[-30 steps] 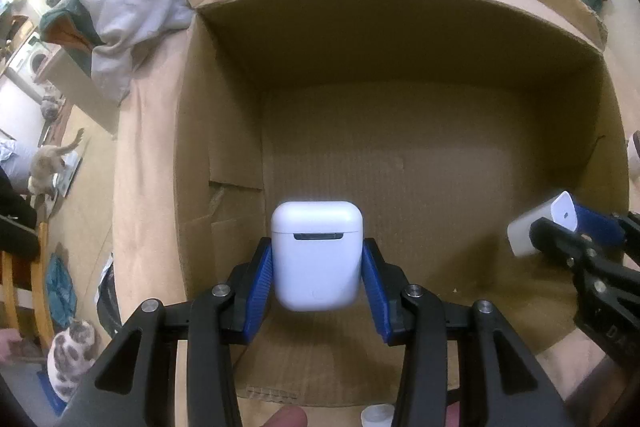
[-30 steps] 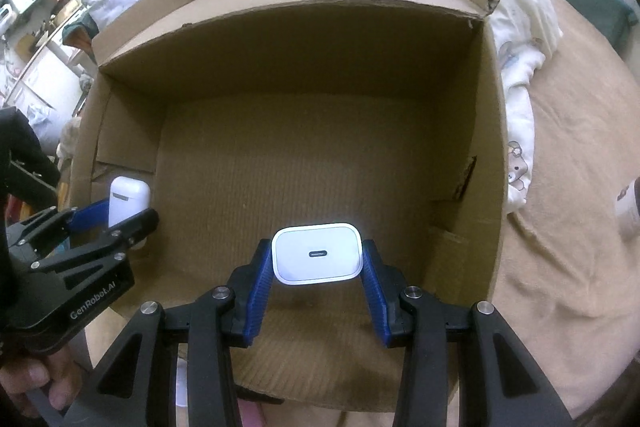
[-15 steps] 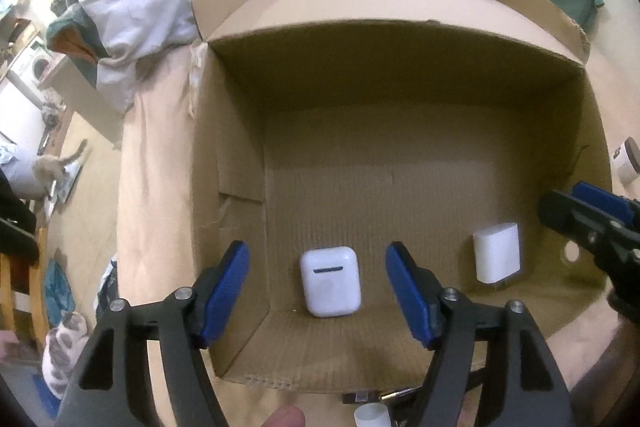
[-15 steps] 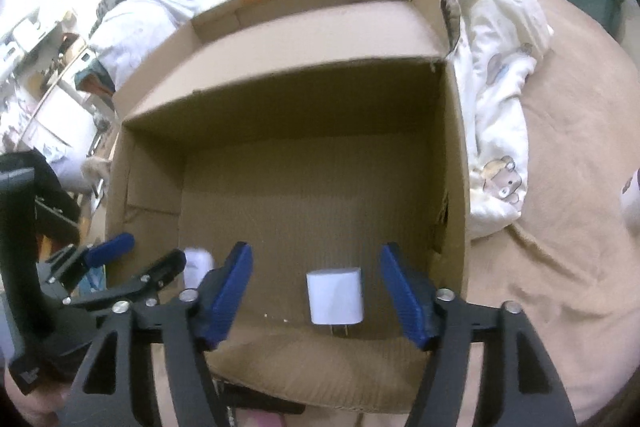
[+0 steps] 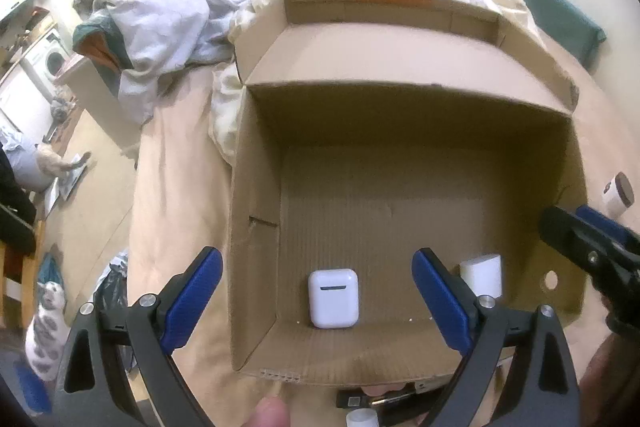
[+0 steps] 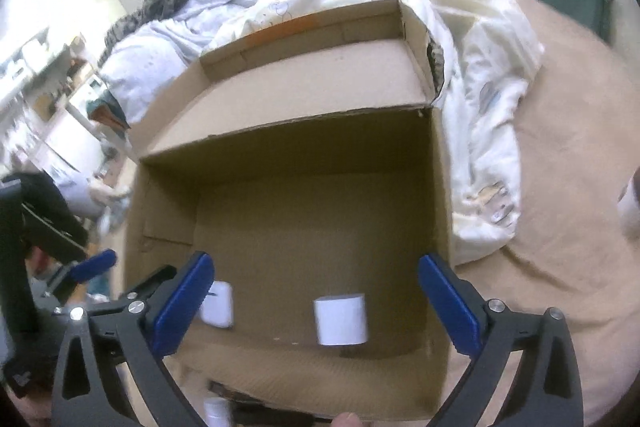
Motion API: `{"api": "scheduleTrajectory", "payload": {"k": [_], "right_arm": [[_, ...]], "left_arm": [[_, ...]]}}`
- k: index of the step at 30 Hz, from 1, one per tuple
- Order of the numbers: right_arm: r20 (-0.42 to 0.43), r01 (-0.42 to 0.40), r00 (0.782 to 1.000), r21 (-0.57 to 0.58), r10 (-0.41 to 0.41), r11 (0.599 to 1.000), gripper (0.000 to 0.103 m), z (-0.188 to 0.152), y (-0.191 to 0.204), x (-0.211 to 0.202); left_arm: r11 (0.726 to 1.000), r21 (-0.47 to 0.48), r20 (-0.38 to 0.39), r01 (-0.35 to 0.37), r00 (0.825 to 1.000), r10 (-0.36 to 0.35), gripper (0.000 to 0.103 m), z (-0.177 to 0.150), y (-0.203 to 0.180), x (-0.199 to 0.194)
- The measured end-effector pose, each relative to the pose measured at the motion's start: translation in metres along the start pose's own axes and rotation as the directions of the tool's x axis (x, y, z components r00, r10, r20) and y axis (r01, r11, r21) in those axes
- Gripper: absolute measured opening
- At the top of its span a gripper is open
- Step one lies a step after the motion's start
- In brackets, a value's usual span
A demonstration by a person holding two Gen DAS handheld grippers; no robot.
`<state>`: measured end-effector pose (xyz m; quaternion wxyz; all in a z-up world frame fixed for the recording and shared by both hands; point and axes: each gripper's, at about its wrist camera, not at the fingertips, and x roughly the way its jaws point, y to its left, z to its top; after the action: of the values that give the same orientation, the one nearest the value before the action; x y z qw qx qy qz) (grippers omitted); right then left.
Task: Organize rigid objects
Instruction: 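Lift both tools out of the box back toward the remaining items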
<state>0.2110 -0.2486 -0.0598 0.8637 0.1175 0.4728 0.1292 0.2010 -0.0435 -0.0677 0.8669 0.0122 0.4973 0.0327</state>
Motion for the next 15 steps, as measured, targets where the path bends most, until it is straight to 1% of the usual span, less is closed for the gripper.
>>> {"api": "scheduleTrajectory", "payload": {"k": [4,10,12,15], "right_arm": [[0.036,0.008,0.999,-0.013,-0.008,1.0,0.103,0.0,0.0,-0.008],[0.1,0.013,0.995,0.003,-0.013,1.0,0.103,0.002,-0.003,-0.032],[0.104,0.01,0.994,0.031,-0.014,0.999,0.103,0.003,-0.007,-0.04],[0.088,-0.016,0.996,0.048,0.012,0.999,0.103,0.003,-0.012,-0.051]], "left_arm": [[1.0,-0.005,0.019,-0.011,1.0,0.011,0.095,0.001,0.003,-0.009],[1.0,-0.028,0.024,0.014,1.0,-0.013,0.095,0.001,0.014,-0.026],[0.999,-0.048,0.018,0.015,1.0,-0.014,0.095,0.003,0.02,-0.032],[0.996,-0.089,0.025,0.028,0.999,-0.026,0.095,0.009,0.031,-0.046]]}}
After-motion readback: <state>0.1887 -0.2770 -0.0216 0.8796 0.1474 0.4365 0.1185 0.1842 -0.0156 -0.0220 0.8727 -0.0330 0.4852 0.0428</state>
